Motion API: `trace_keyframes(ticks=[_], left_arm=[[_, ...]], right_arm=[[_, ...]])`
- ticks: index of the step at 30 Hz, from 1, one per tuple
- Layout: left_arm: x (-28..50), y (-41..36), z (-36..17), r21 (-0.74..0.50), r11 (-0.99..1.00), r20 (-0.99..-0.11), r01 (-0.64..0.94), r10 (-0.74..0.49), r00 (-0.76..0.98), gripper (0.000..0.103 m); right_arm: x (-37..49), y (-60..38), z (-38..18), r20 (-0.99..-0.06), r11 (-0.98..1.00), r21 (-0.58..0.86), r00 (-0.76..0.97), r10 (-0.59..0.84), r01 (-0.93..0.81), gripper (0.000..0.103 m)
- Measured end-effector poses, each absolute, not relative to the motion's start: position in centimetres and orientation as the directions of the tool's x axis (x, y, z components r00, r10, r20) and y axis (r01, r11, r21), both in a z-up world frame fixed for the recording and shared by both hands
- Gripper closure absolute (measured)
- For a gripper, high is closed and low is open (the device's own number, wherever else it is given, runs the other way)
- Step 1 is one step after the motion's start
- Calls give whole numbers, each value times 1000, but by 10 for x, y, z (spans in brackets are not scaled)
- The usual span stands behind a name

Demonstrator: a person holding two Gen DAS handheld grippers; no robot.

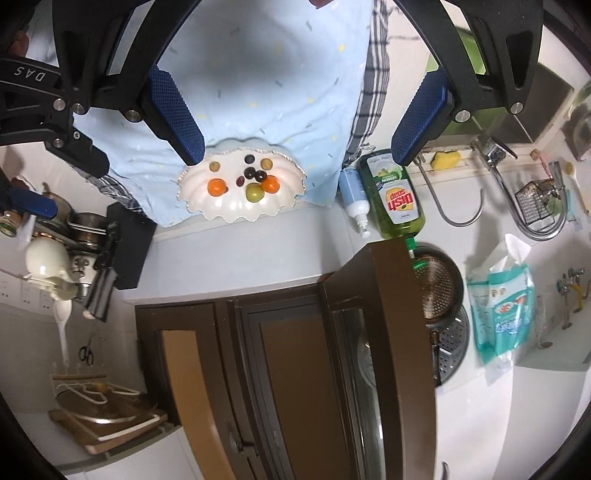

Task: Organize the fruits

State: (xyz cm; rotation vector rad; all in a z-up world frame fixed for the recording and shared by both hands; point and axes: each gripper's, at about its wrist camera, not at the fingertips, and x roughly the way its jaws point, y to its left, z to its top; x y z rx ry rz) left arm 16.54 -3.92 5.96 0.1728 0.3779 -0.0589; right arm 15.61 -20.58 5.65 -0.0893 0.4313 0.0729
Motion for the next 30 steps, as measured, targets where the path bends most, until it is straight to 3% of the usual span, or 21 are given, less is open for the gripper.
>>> trace_keyframes(ticks=[13, 30], left_arm=[[64, -23, 54, 188, 979, -357, 75, -3, 934, 0], [7, -25, 68, 158, 981, -340, 116, -56, 939, 0]], right_arm=[[63, -198, 43, -455, 994, -41, 887, 74, -104, 15], [1, -203, 58, -395, 996, -27, 916, 71, -89, 15]])
